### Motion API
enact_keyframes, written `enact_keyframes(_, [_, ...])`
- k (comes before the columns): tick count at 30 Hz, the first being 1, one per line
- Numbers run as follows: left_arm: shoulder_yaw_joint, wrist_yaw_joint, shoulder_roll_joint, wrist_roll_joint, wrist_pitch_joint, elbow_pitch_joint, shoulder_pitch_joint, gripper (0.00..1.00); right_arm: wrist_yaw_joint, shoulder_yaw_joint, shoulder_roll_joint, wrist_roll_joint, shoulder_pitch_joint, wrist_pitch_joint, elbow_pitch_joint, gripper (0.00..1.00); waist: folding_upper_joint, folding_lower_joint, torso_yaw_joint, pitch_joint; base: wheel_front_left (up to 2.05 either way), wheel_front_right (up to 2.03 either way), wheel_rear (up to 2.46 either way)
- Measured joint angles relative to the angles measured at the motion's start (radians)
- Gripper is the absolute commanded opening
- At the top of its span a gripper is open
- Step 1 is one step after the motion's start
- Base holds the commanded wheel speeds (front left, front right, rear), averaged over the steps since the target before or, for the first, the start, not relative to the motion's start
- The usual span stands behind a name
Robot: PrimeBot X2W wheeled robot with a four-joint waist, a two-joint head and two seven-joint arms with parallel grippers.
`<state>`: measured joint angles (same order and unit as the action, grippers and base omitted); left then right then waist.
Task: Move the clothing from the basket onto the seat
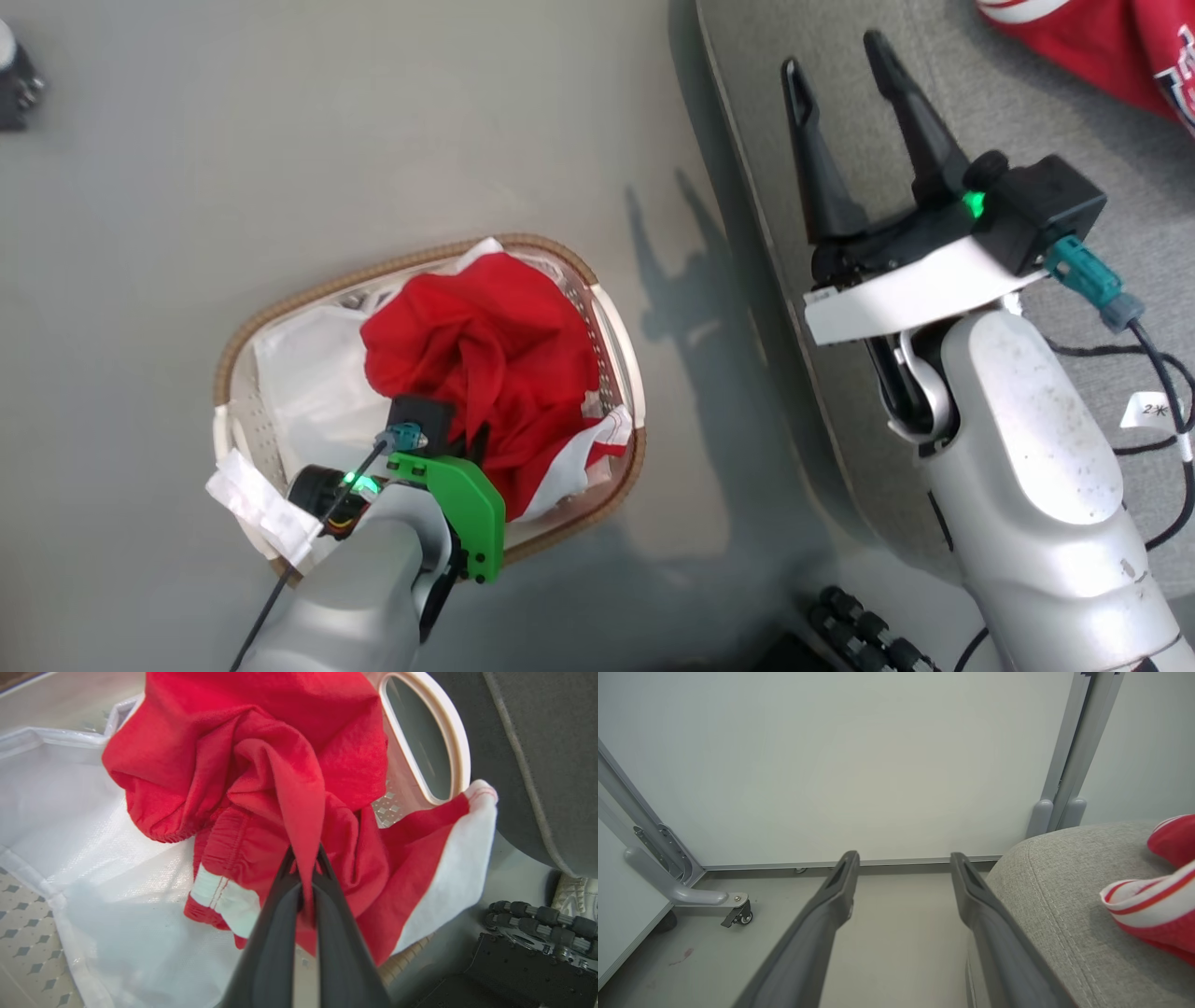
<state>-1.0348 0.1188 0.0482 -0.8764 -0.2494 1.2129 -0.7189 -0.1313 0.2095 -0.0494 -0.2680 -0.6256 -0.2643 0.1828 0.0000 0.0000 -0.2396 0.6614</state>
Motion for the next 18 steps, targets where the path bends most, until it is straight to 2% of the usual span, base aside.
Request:
enact_keyframes(2, [0.002,0.0,0.0,0.001,-0.009,-0.018,0.013,0.0,0.0,0.0,0.0,0.003,0.018,0.0,0.019,1.0,0.0,0.0,0.007,-0.034,0.0,0.0,0.0])
enact_keyframes(6, [0.075,-0.029,0.001,0.028,-0.012,-0.123,0.038,0.0,0.0,-0.005,0.0,0.005,0.067,0.0,0.05,1.0,0.0,-0.0001,0.028,-0.117,0.0,0.0,0.0])
enact_keyframes(18, [0.337,-0.047,0.015,0.242,-0.013,-0.43,0.209,0.0,0.0,-0.031,0.0,0.012,0.199,0.0,0.099,1.0,0.0,-0.0001,0.099,-0.309,0.0,0.0,0.0])
